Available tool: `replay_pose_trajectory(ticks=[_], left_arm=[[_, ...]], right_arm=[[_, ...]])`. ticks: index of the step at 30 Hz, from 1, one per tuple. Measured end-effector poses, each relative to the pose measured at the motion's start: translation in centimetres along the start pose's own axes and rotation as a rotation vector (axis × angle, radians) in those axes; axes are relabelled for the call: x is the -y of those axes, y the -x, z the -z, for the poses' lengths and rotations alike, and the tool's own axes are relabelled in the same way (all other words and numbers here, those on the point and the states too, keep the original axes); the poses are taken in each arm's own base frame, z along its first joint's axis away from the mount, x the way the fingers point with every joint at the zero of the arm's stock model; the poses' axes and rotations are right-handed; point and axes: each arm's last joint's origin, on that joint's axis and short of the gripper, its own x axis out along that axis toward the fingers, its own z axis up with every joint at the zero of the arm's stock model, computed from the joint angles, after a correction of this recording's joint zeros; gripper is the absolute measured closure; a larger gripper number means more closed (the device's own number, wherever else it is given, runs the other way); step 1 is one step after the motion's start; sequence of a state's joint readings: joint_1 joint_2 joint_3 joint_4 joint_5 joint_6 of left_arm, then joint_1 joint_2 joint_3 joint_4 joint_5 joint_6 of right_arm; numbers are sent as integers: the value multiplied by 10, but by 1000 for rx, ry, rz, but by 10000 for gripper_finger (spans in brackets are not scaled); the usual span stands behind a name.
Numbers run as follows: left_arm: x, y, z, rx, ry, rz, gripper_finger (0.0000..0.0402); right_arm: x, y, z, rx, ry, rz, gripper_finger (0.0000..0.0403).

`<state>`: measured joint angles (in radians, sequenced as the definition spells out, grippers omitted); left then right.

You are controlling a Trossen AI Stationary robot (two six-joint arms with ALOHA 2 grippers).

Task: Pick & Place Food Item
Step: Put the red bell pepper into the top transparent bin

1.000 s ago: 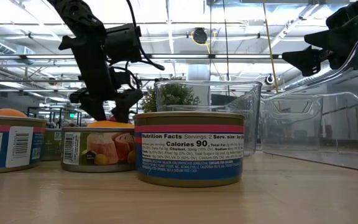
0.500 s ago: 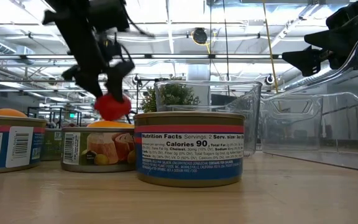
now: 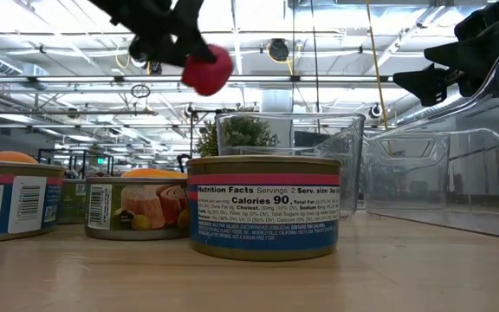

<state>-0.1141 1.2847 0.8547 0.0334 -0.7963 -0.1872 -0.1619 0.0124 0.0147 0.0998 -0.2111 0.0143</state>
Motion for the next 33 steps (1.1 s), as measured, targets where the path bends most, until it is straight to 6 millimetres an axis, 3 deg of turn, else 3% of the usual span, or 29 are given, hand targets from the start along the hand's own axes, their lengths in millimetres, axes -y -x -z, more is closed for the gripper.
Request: replay_pose_trajectory(ticks=[9, 22, 33], left_arm=[[22, -9, -8, 126, -43, 264, 144], [52, -33, 7, 227, -51, 509, 144], [64, -42, 10, 331, -18, 707, 142]], right_arm=[[0, 0, 0, 0, 0, 0, 44], [0, 0, 0, 4, -12, 0, 44], [0, 1, -15, 146, -461, -37, 44]])
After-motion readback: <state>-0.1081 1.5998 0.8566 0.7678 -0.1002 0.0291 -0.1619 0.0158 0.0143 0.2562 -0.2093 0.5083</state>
